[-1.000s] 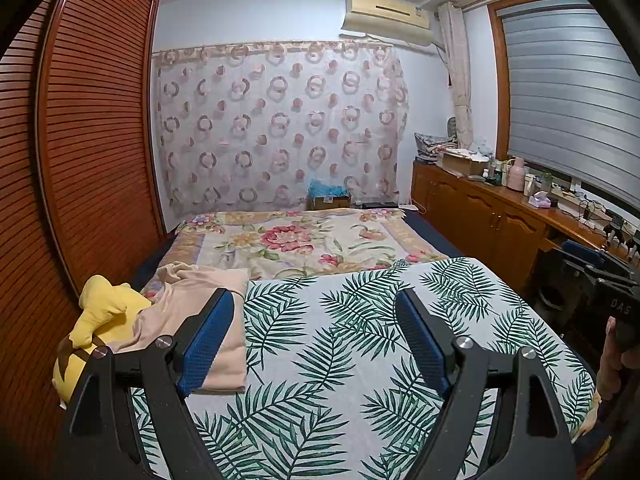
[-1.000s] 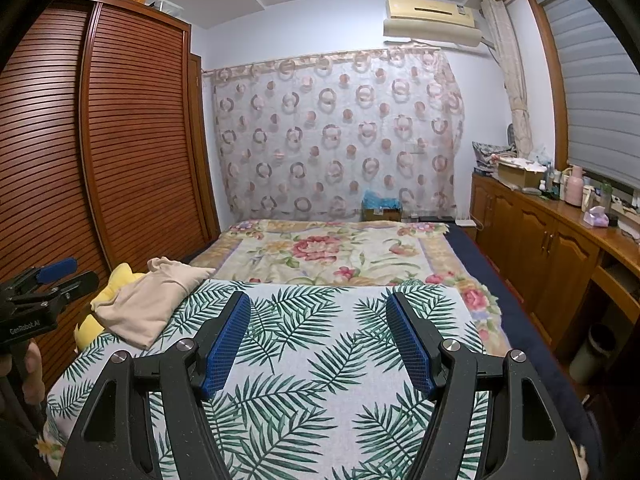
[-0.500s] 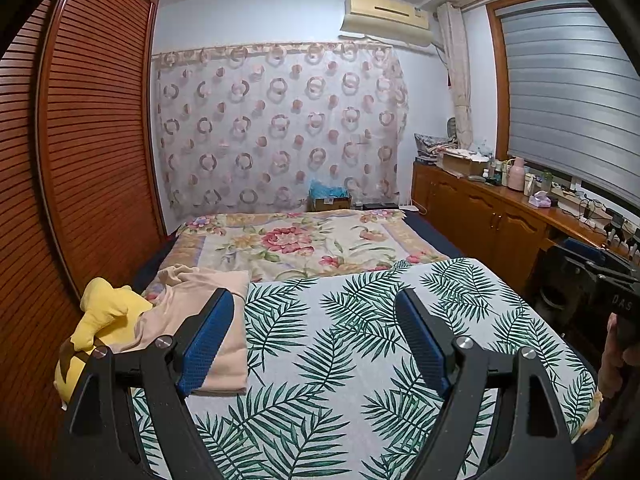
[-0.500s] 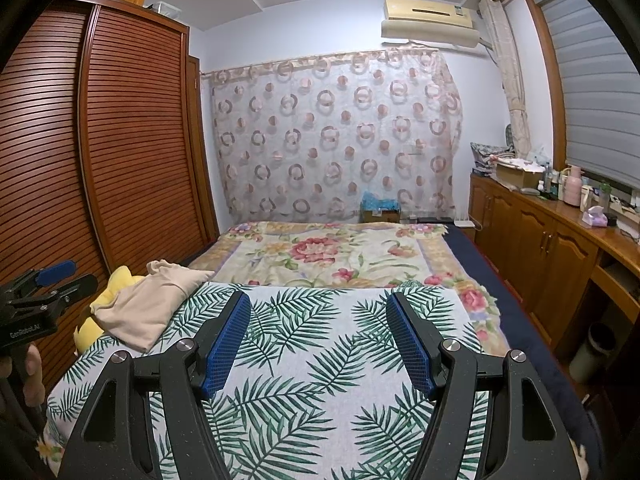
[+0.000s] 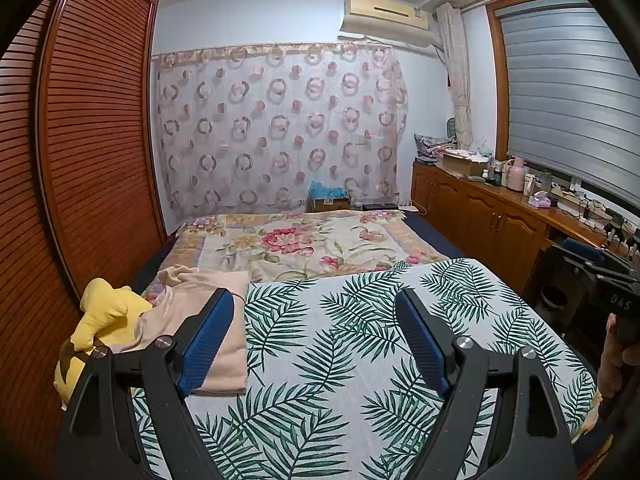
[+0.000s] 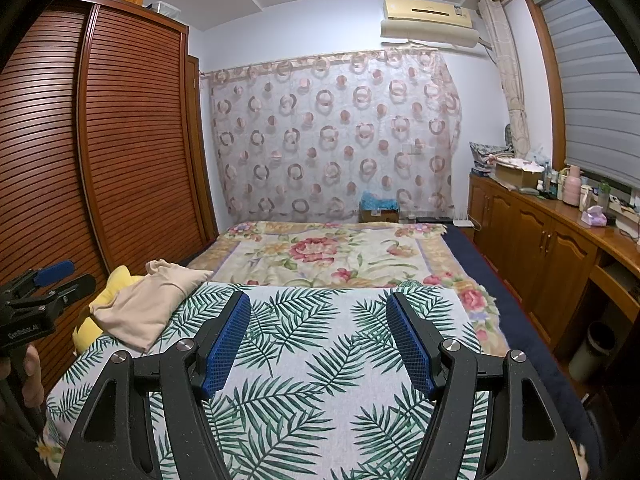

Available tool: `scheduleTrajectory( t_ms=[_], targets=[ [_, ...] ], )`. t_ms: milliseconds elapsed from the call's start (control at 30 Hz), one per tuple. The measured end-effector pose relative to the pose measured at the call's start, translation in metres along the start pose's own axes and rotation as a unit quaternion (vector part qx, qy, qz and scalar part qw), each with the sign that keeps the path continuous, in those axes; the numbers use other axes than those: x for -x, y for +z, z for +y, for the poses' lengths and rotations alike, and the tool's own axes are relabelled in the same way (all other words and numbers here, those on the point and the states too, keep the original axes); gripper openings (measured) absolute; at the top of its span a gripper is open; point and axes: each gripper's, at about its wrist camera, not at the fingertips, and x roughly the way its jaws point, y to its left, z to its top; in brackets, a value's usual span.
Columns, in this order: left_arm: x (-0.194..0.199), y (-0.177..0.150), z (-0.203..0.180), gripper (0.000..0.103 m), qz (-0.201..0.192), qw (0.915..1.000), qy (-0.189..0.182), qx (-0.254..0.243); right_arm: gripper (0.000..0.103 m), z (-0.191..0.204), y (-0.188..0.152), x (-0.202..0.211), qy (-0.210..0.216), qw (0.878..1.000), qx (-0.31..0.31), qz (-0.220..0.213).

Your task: Fold small clothes

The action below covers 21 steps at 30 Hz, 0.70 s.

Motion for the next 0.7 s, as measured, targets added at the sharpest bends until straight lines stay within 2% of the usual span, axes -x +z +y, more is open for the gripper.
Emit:
scheduleTrajectory(
  t_ms=[700],
  targets=[
    [-0.0003, -0.0022, 0.0, 0.083, 0.0, 1.0, 0.0, 0.0, 0.072, -0.0031, 0.0003, 0.0001, 0.001, 1.0, 0.0, 0.001]
  ],
)
